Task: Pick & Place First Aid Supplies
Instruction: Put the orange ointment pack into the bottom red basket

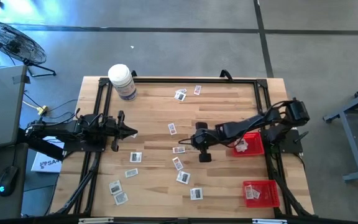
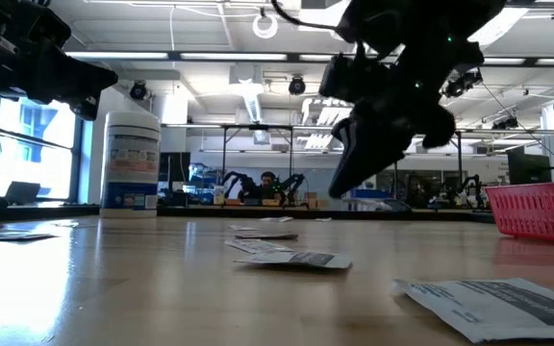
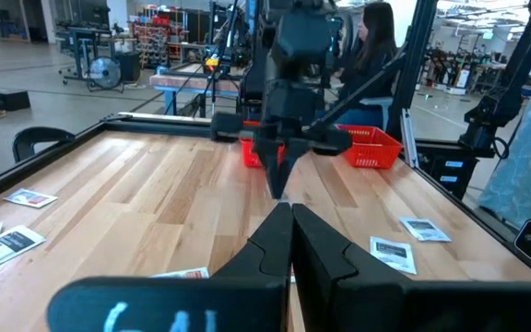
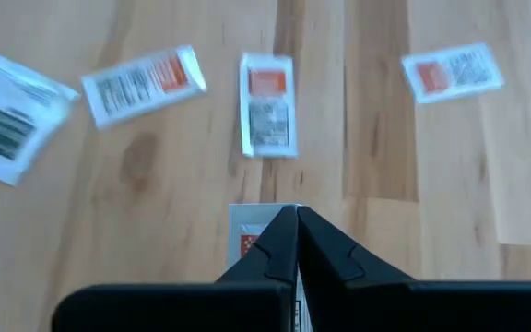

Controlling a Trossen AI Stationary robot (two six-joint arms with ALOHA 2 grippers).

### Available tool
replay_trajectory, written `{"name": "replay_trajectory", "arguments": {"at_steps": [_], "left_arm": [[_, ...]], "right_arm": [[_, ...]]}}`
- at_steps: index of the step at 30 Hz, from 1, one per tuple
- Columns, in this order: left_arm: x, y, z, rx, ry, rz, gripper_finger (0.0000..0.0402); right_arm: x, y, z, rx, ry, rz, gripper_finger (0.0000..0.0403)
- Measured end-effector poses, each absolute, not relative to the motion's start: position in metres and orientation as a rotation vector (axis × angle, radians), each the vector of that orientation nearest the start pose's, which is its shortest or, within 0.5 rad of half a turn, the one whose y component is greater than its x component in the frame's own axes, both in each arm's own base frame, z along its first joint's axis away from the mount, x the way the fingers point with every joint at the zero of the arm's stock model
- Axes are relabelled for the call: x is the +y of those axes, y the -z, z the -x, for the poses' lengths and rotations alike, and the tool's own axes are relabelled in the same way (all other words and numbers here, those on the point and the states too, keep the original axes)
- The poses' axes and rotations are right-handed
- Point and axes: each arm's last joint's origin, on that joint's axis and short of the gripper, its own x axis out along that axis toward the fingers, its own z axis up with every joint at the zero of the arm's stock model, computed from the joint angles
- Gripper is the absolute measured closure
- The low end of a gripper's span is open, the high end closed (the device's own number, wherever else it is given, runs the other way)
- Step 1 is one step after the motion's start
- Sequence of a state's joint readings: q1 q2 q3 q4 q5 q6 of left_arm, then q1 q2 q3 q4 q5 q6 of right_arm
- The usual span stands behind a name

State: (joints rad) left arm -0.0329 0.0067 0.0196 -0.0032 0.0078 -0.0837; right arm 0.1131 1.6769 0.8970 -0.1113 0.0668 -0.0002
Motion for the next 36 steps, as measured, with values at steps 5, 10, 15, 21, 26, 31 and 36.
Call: {"name": "replay_trajectory", "arguments": {"at_steps": [5, 10, 15, 21, 26, 31, 36], "left_arm": [[-0.003, -0.169, -0.097, -0.008, 0.041, 0.084, 0.0401], [-0.003, -0.169, -0.097, -0.008, 0.041, 0.084, 0.0401], [-0.003, -0.169, -0.097, -0.008, 0.041, 0.084, 0.0401], [-0.003, -0.169, -0.097, -0.008, 0.041, 0.084, 0.0401], [-0.003, -0.169, -0.097, -0.008, 0.041, 0.084, 0.0401], [-0.003, -0.169, -0.097, -0.008, 0.041, 0.084, 0.0401], [-0.003, -0.169, -0.097, -0.008, 0.041, 0.084, 0.0401]], "right_arm": [[0.038, -0.174, -0.321, 0.839, -0.085, 0.061, 0.0402], [0.051, -0.187, -0.315, 0.809, -0.214, 0.017, 0.0402], [0.082, -0.205, -0.296, 0.840, -0.399, -0.122, 0.0402], [0.127, -0.224, -0.253, 0.988, -0.421, -0.275, 0.0402], [0.162, -0.226, -0.211, 1.125, -0.273, -0.361, 0.0402], [0.187, -0.217, -0.170, 1.256, -0.060, -0.409, 0.0402], [0.201, -0.212, -0.139, 1.317, 0.037, -0.416, 0.0402]]}}
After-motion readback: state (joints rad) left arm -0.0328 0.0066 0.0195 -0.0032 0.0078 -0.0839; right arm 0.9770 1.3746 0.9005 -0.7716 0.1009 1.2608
